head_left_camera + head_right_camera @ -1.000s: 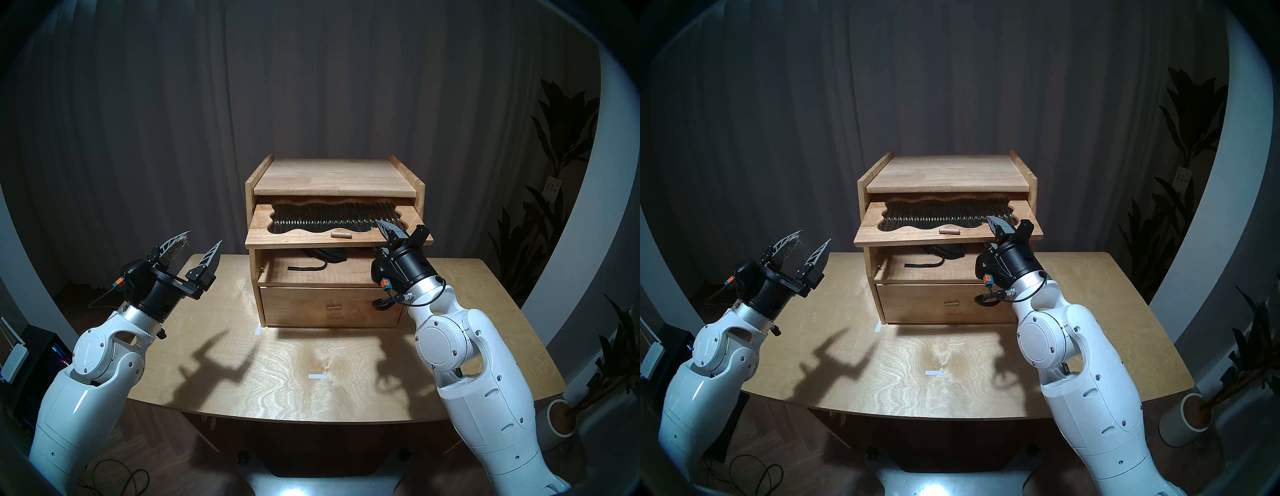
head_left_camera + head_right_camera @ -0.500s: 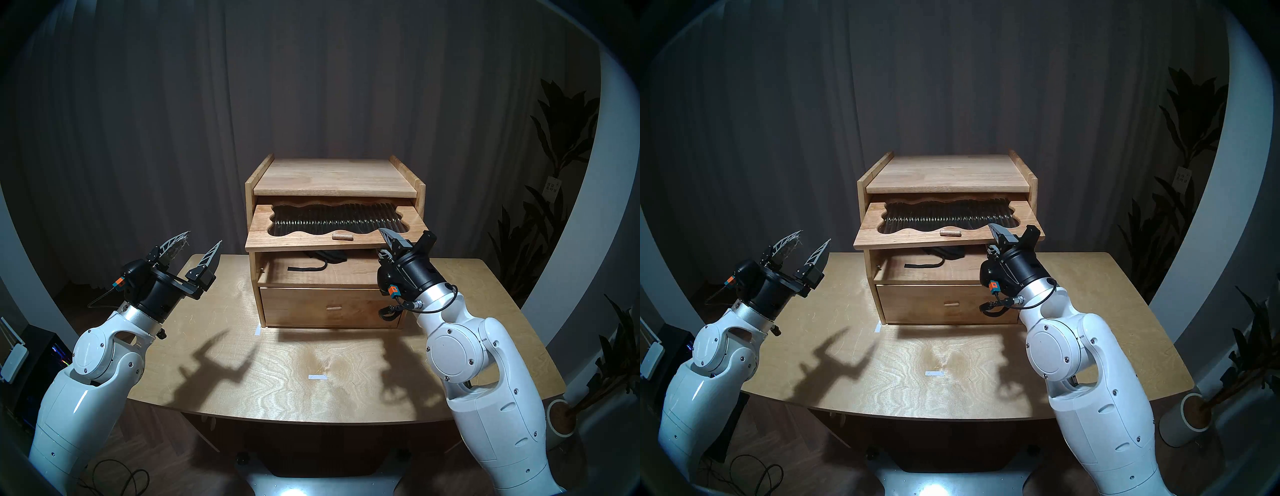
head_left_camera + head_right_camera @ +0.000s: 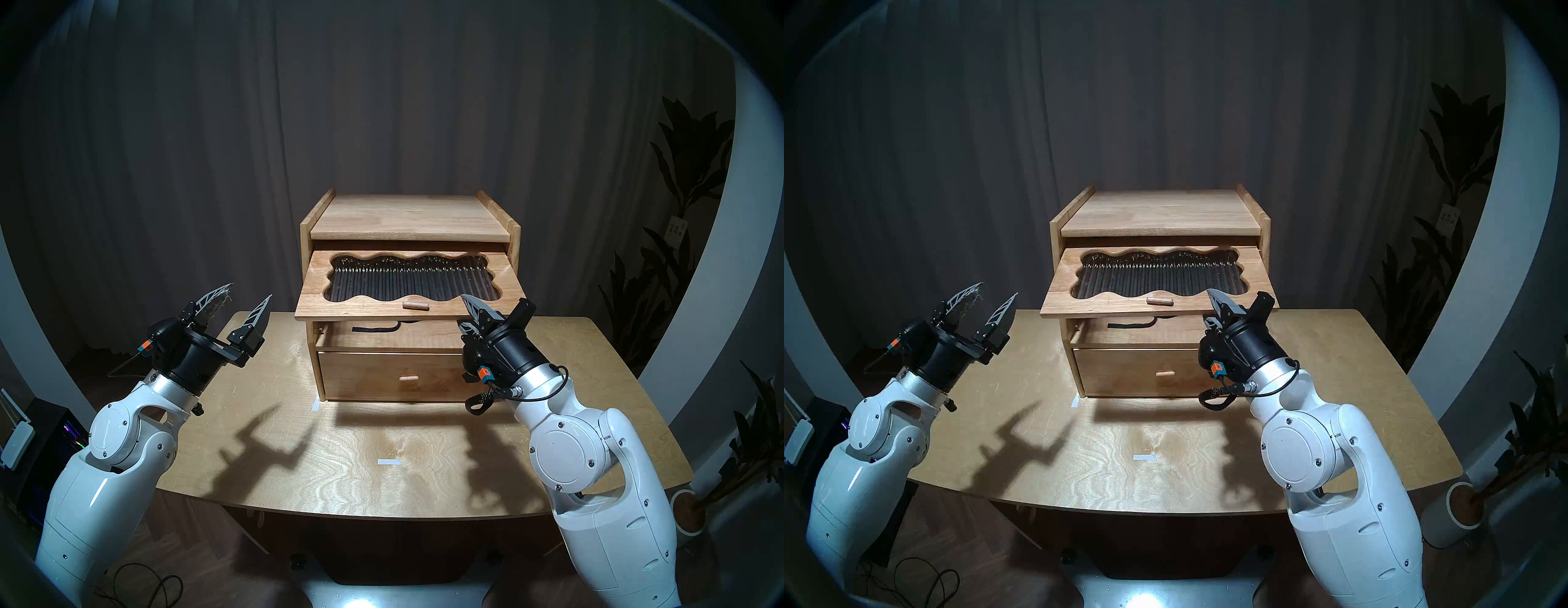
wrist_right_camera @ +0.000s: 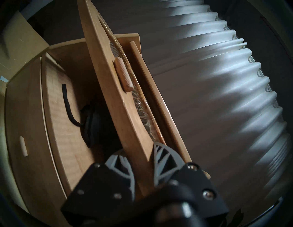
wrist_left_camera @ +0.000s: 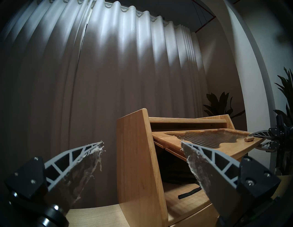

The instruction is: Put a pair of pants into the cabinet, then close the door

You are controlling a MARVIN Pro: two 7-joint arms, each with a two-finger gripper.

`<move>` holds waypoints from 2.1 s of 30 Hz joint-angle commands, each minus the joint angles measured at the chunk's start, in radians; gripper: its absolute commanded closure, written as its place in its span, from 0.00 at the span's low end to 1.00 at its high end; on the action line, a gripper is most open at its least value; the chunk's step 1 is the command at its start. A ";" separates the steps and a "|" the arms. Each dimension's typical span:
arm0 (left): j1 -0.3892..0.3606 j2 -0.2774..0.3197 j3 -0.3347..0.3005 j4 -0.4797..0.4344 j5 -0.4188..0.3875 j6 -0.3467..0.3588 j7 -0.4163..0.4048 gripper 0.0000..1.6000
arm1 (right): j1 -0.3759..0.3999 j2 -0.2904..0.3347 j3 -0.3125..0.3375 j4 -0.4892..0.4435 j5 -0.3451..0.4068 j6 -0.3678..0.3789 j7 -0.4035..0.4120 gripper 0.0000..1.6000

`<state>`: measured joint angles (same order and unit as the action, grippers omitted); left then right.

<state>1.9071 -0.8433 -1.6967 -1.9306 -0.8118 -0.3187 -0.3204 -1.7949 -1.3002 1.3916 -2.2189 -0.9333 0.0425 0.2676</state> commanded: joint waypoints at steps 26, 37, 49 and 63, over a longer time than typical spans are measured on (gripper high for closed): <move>-0.008 0.003 -0.005 -0.007 -0.001 -0.003 0.000 0.00 | 0.061 -0.142 0.217 -0.117 0.489 0.255 0.153 0.00; -0.008 0.004 -0.003 -0.005 -0.001 -0.003 0.000 0.00 | 0.124 -0.225 0.432 -0.022 0.648 0.314 -0.014 0.00; -0.010 0.005 -0.004 -0.007 -0.001 -0.005 0.000 0.00 | 0.271 -0.302 0.585 0.223 0.955 0.293 -0.041 0.00; -0.010 0.004 -0.005 -0.009 -0.002 -0.007 0.000 0.00 | 0.399 -0.219 0.527 0.422 1.166 0.161 -0.024 0.00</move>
<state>1.9070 -0.8394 -1.6948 -1.9256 -0.8122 -0.3181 -0.3202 -1.5003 -1.5737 1.9638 -1.8579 0.1903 0.2930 0.2436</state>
